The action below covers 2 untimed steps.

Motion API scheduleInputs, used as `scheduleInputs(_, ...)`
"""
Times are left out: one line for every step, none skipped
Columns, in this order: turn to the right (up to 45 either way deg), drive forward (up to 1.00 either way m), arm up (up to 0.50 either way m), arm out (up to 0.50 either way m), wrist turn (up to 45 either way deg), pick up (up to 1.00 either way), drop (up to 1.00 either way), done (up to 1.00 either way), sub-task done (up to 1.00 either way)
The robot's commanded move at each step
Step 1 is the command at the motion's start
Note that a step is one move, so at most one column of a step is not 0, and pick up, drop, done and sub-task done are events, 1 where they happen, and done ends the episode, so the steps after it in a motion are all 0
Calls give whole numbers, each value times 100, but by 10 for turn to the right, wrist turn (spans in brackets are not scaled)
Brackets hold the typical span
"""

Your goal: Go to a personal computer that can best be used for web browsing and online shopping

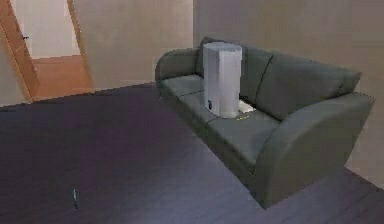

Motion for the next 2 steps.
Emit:
scheduleInputs(-120, 0, 0, 0, 0, 0, 0, 0, 0)
scheduleInputs(0, 15, 0, 0, 0, 0, 0, 0, 0)
